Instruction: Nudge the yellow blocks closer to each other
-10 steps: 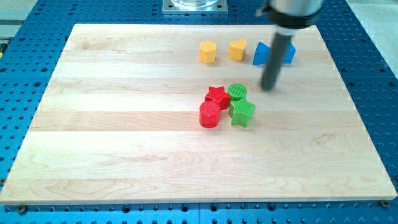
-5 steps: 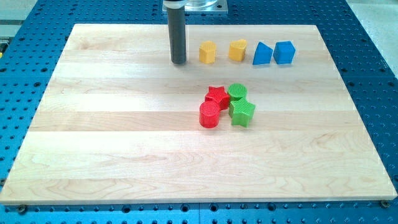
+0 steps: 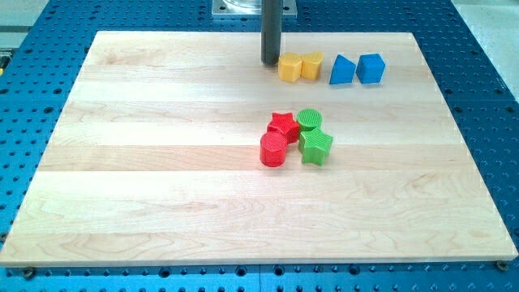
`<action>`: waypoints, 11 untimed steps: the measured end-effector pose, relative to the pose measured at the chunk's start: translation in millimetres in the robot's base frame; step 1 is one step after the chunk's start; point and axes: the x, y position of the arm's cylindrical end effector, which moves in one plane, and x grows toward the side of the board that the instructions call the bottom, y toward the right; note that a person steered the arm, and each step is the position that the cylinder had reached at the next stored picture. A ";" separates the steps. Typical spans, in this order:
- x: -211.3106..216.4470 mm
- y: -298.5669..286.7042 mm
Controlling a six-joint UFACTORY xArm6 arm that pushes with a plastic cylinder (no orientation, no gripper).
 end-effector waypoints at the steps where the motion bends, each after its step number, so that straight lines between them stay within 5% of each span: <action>1: -18.1 37.0; 2: -16.9 73.9; 6: 25.3 73.7; 7: -7.4 73.9; 9: -30.6 -36.9; 11: 50.4 -202.7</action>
